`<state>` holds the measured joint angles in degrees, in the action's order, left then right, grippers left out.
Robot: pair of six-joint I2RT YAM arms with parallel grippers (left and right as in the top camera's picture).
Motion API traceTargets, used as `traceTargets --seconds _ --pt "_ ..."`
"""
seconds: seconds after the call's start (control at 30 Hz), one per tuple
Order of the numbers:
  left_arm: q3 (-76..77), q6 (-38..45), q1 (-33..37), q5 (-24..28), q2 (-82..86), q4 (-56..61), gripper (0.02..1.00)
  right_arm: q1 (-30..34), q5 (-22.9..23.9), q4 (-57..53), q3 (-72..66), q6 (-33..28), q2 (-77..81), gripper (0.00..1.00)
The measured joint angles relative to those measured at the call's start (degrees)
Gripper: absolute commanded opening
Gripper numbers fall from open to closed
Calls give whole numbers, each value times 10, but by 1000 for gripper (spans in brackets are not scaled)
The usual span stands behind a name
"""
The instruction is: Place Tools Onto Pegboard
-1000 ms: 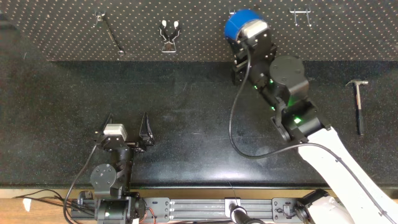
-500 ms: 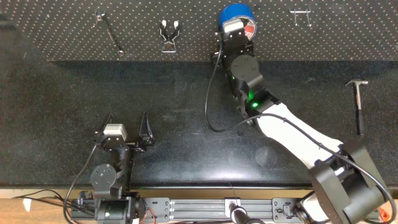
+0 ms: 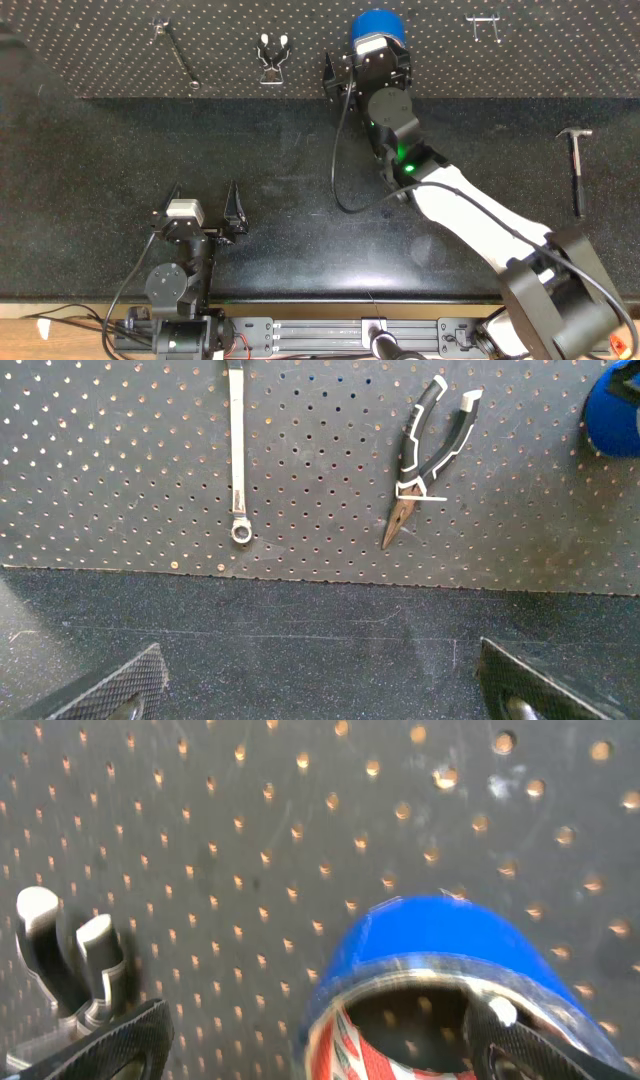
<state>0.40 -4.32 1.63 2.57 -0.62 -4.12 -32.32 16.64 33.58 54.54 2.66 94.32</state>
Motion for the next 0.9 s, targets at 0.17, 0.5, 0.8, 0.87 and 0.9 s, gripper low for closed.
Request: traceTargets --seconds 0.17,0.5,0.8,0.87,0.9 --pt "0 0 0 0 0 0 996 0 0 -212 3 0 -174 947" --pt "0 0 0 0 0 0 996 101 -76 -642 7 0 -350 950" --pt "0 0 0 0 0 0 996 435 -127 -899 7 -19 -290 950" --pt "0 0 0 0 0 0 998 485 -138 -906 6 -50 -244 950" --pt "0 0 0 0 0 0 996 505 -139 -906 6 -58 -228 950"
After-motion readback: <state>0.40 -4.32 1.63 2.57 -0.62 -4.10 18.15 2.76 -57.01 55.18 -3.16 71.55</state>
